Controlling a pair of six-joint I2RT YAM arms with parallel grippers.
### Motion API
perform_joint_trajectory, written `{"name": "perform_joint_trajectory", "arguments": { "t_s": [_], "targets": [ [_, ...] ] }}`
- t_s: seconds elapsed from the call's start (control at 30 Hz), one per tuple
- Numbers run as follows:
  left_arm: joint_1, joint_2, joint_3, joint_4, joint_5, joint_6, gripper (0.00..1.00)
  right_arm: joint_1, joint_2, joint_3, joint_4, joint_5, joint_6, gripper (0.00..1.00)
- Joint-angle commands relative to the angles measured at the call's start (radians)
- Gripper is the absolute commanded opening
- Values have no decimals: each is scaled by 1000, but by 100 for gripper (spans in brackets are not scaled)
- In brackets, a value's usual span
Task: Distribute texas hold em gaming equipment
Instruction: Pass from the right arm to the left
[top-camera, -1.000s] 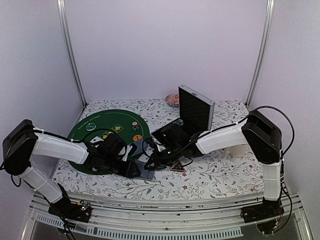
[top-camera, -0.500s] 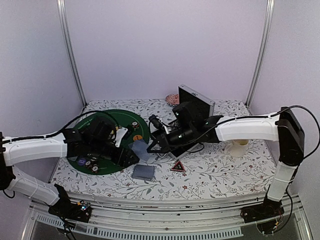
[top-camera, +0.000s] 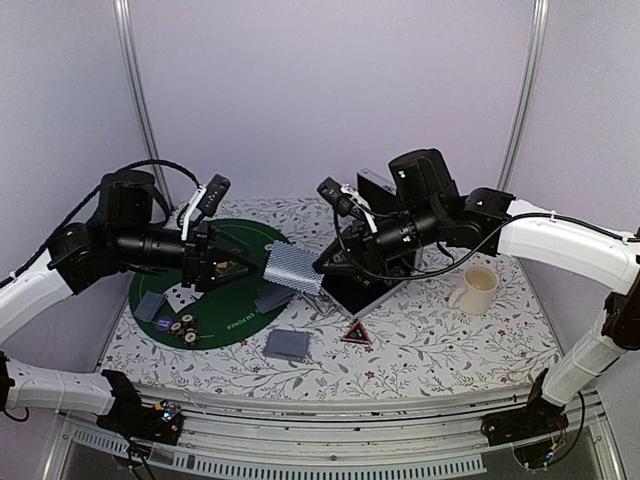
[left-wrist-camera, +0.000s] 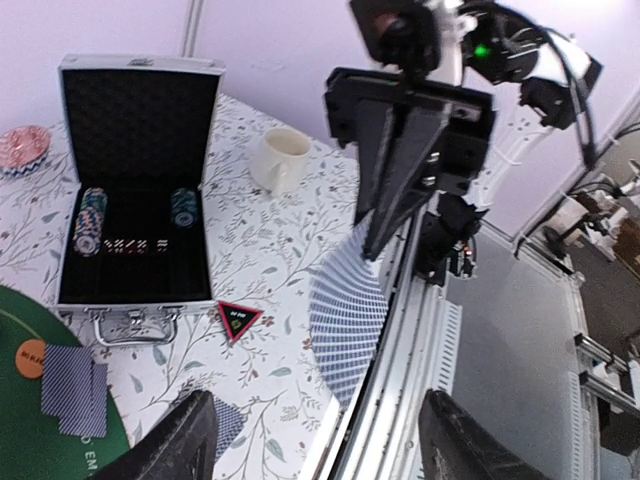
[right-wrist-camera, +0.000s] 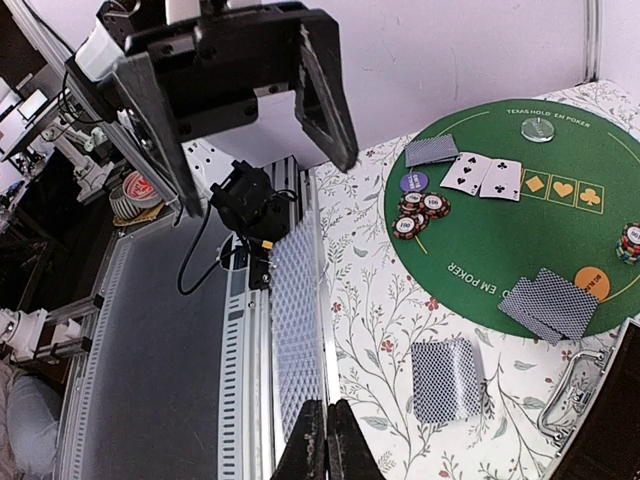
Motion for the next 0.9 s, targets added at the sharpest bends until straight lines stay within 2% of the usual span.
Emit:
{"name": "perform_joint_trajectory", "arguments": {
  "t_s": [0.0,0.13,0.23,0.33,0.43,0.5,0.8,0.87],
  "targets": [
    [18,-26,23,48,169,18,71,13,-24,23,-62,-1,-67,2],
    [25,-12,27,45,113,10,69,34,-17,41,-61,7,-72,2],
    [29,18,14,62,115,-12,61,38,-16,43,-49,2,-73,2],
    [29,52,-2,101,175,-40,47,45,-15,44,-33,-9,-70,2],
    [29,77,-5,132,215,-63,23,51,-10,50,-23,-10,-69,2],
    [29,76,-11,157,243,-73,12,50,-4,52,-21,-4,-69,2],
    [29,61,-66,181,282,-67,9,51,9,65,-12,8,-73,2],
    [27,70,-66,183,293,-69,3,50,14,69,-12,8,-75,2]
  ]
}}
